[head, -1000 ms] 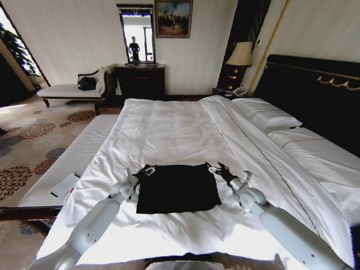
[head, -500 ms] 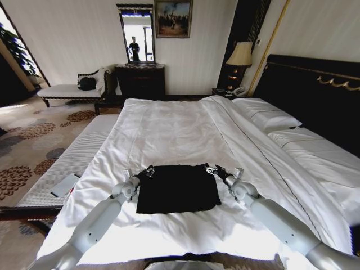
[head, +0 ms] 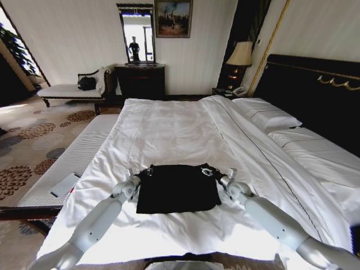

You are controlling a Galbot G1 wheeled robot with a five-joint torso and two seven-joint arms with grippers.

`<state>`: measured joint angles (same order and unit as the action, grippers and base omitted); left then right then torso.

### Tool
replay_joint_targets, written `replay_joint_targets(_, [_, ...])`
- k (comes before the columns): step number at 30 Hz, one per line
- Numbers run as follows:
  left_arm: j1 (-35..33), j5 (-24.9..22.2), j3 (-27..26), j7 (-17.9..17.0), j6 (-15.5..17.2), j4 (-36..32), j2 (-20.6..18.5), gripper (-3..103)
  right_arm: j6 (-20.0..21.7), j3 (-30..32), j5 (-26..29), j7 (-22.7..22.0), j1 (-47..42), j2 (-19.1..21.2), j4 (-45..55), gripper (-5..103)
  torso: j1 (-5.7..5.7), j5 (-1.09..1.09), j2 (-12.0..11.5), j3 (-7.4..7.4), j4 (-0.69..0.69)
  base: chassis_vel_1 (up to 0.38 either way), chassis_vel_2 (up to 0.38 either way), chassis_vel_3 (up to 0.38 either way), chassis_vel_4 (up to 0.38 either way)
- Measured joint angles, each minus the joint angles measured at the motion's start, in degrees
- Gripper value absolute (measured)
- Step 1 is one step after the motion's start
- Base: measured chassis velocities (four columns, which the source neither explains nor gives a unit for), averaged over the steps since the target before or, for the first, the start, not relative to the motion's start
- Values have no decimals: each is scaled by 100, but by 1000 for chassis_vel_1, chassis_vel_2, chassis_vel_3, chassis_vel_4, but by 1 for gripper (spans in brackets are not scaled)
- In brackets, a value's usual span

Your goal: Fold the clothes on the bed.

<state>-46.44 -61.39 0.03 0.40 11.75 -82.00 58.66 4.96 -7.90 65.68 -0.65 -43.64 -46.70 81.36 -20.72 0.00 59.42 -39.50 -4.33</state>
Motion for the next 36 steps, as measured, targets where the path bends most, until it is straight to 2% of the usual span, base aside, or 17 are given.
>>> replay_joint_targets(1, [-8,0,-6,0,-2,-4,0,3,-9,0,0,1,3,0,-2,65,0,0,0,0,0,0,0,0,0])
replay_joint_targets(4, [-22,0,-22,0,-6,-13,-1,3,-26,0,0,3,12,6,-4,60,0,0,0,0,0,0,0,0,0])
replay_joint_targets(6, [-43,1,-47,0,-12,-35,-4,3,-55,3,2,9,35,24,-8,49,0,0,0,0,0,0,0,0,0])
replay_joint_targets(7, [-43,1,-47,0,-12,-35,-4,3,-55,3,2,9,35,24,-8,49,0,0,0,0,0,0,0,0,0])
replay_joint_targets(11, [-79,1,-85,0,-21,-79,-14,3,-76,-19,6,29,76,54,-8,27,0,0,0,0,0,0,0,0,0])
replay_joint_targets(13, [-85,1,-92,1,-23,-84,-15,3,-82,-27,5,34,78,58,-5,27,0,1,0,0,0,0,0,0,0])
replay_joint_targets(17, [-119,1,-151,0,-28,-112,-5,3,-93,-35,-3,38,51,68,43,5,0,0,0,0,1,0,0,0,0])
replay_joint_targets(23, [-198,42,-196,1,-41,-152,0,3,-133,-29,-108,90,-85,118,112,0,0,0,0,0,1,0,0,0,0])
replay_joint_targets(25, [-238,89,-204,1,-65,-184,21,3,-256,-28,-282,272,-193,161,132,0,0,0,0,0,0,0,0,0,0])
replay_joint_targets(30, [-256,224,-272,1,-171,-260,33,3,-483,76,-397,389,-234,196,186,0,0,1,0,0,0,0,0,0,0])
replay_joint_targets(33, [-224,190,-326,1,-194,-351,-8,3,-572,135,-394,387,-177,237,222,0,0,0,0,-1,0,0,0,0,0])
replay_joint_targets(36, [-48,-47,-448,2,-257,-688,-245,3,-789,326,-437,395,-3,427,461,0,0,-1,0,0,1,0,0,0,0])
